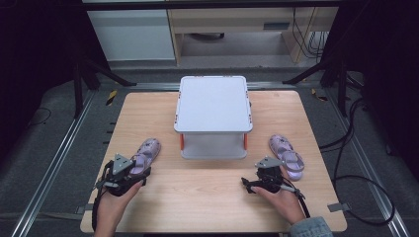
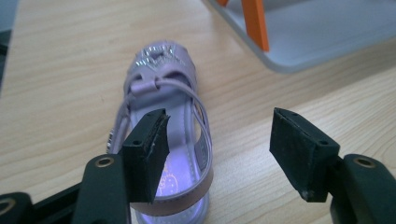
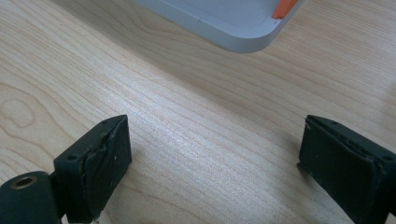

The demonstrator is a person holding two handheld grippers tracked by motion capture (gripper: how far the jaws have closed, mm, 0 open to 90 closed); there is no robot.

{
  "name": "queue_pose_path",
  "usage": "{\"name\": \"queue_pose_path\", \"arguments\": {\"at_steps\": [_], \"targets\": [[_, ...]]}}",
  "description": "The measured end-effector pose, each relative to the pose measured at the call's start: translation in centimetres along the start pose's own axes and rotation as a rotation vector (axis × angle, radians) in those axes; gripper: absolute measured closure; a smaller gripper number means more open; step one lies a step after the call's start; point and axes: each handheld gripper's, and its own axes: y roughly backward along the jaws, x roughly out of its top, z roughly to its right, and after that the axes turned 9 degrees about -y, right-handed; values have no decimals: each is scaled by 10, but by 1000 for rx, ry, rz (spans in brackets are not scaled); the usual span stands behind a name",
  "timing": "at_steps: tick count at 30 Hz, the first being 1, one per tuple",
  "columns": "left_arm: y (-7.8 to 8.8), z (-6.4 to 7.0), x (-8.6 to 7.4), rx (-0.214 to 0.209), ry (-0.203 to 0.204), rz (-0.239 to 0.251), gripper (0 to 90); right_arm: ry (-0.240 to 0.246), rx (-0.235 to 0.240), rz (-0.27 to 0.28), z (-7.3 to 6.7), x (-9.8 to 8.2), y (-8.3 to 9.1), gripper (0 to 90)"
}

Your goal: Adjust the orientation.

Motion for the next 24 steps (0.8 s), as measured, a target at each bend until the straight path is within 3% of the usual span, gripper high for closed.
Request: {"name": "queue_pose_path", "arguments": {"at_steps": [3, 9, 12, 15, 17, 19, 22, 24], "targets": [[-7, -3, 0, 2, -5, -23, 412, 1, 0, 1, 0, 0, 0, 93], [-27, -12, -1, -46, 11, -53, 517, 0, -3, 1, 0, 0, 0, 93], [-31, -8, 1, -46, -19, -68, 576, 1, -1, 1, 0, 0, 0, 93], [-32, -9, 2, -41, -22, -73, 694, 2, 0, 1, 0, 0, 0, 93], [-31, -12, 1, -44, -2, -65, 770, 2, 0, 1, 0, 0, 0, 93], [-29, -15, 0, -49, 24, -55, 811, 2, 0, 1, 0, 0, 0, 93], [-25, -16, 0, -38, 25, -48, 845, 2, -1, 1, 0, 0, 0, 93], [-17, -14, 4, -50, 25, -18, 847, 4, 0, 0, 0, 0, 0, 93]]}}
